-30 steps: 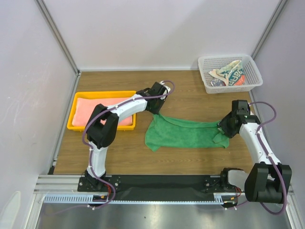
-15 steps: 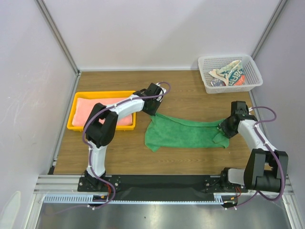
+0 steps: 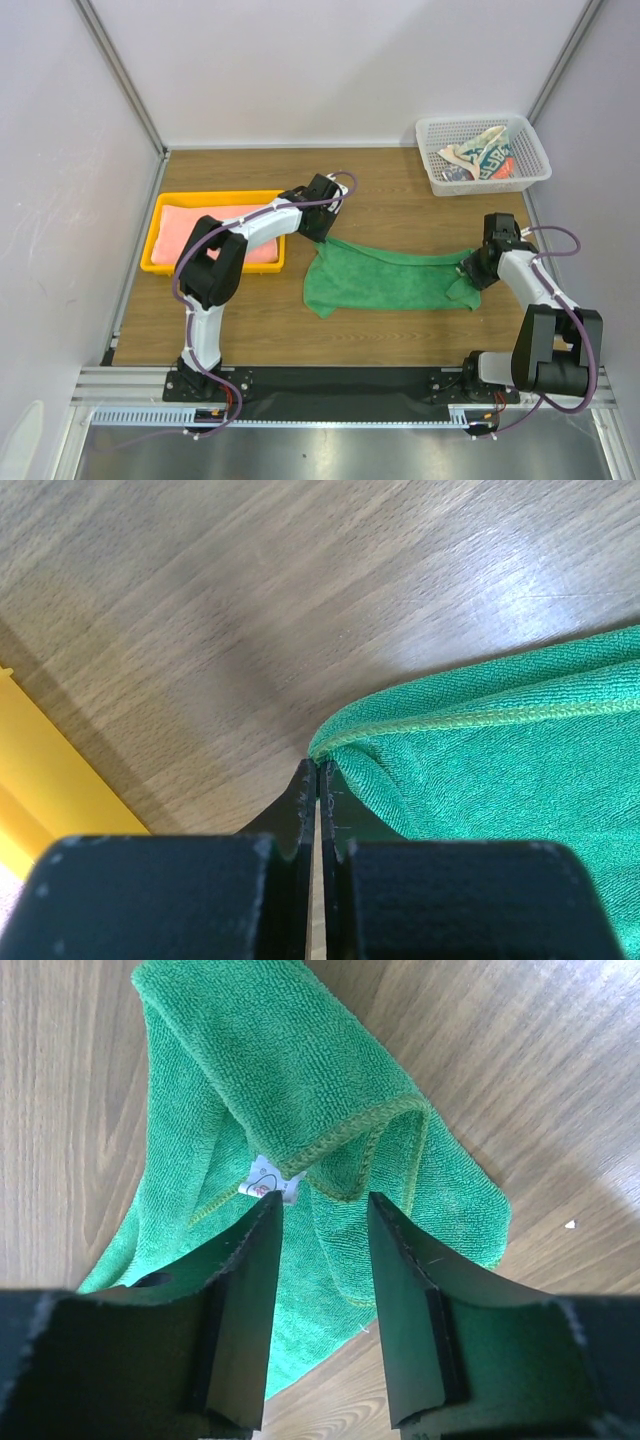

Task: Fold and stack the towels
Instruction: Flatten out the crumpled towel

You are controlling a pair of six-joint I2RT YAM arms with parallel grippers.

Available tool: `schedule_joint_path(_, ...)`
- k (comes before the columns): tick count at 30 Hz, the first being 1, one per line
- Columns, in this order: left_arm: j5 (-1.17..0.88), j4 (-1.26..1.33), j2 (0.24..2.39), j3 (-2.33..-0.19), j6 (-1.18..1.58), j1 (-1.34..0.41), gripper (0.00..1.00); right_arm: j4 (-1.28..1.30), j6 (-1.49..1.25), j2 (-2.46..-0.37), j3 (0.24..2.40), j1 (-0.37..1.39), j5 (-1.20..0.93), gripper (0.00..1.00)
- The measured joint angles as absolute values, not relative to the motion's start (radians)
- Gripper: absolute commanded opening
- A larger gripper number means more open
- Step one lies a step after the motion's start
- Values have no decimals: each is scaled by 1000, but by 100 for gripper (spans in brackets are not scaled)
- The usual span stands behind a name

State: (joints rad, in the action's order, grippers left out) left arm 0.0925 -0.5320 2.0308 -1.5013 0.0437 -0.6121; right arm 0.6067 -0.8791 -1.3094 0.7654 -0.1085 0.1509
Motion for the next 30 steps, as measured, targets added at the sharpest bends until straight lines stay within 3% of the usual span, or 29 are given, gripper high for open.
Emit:
schedule_joint_path(7, 89, -532, 2031, -1501, 44, -612, 1, 592, -898, -1308, 727, -109, 150, 48)
schedule_joint_path(21, 89, -532, 2031, -1501, 44, -610, 0, 568, -895, -1314, 716, -109, 202, 0)
schedule_joint_path(26, 91, -533, 2031, -1501, 43, -610, 0, 575, -879, -1317, 728, -110, 221, 0)
schedule_joint_path(30, 93, -533, 2029, -1501, 43, -609, 0, 580, -853, -1317, 768, -110, 250, 21)
